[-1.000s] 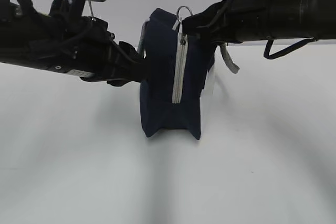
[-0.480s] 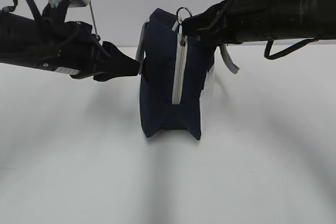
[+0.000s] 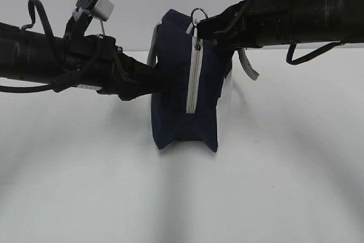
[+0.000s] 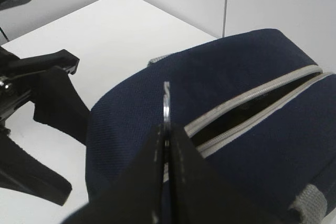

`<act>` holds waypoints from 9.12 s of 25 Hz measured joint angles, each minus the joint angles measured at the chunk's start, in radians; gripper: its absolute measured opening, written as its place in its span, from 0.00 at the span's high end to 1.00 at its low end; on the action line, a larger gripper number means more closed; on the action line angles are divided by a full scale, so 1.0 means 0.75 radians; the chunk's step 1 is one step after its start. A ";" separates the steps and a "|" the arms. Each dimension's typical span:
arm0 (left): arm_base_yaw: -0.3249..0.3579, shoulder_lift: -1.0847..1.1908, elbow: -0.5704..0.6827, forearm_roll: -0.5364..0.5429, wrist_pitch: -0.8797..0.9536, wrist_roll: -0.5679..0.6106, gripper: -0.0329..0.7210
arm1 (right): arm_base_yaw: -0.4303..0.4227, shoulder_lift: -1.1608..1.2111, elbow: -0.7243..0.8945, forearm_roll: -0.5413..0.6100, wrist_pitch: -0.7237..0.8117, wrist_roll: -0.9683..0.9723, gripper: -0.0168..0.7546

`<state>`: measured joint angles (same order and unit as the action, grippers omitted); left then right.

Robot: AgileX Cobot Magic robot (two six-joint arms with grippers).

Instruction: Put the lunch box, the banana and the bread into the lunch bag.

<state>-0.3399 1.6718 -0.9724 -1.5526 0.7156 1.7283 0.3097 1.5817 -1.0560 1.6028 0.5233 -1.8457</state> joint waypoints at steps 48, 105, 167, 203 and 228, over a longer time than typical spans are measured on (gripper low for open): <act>0.000 0.094 0.000 -0.242 0.104 0.220 0.95 | 0.000 0.013 -0.130 -0.059 0.027 0.008 1.00; 0.045 0.049 -0.001 -0.020 0.132 -0.645 0.15 | -0.228 0.569 -0.730 -0.477 0.882 0.309 1.00; -0.007 0.014 -0.047 0.123 0.265 -1.191 0.95 | -0.223 0.625 -0.859 -0.529 0.697 0.411 1.00; 0.111 0.014 -0.162 0.324 0.467 -1.216 0.24 | -0.253 1.033 -1.414 -0.673 0.682 0.601 1.00; 0.263 0.276 -0.880 0.937 0.431 -1.998 0.24 | -0.257 1.033 -1.421 -0.790 0.722 0.621 1.00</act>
<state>-0.1426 1.8791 -1.6322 -0.8502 1.0388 0.2297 0.1169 2.3566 -2.1216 1.0106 1.0651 -1.3801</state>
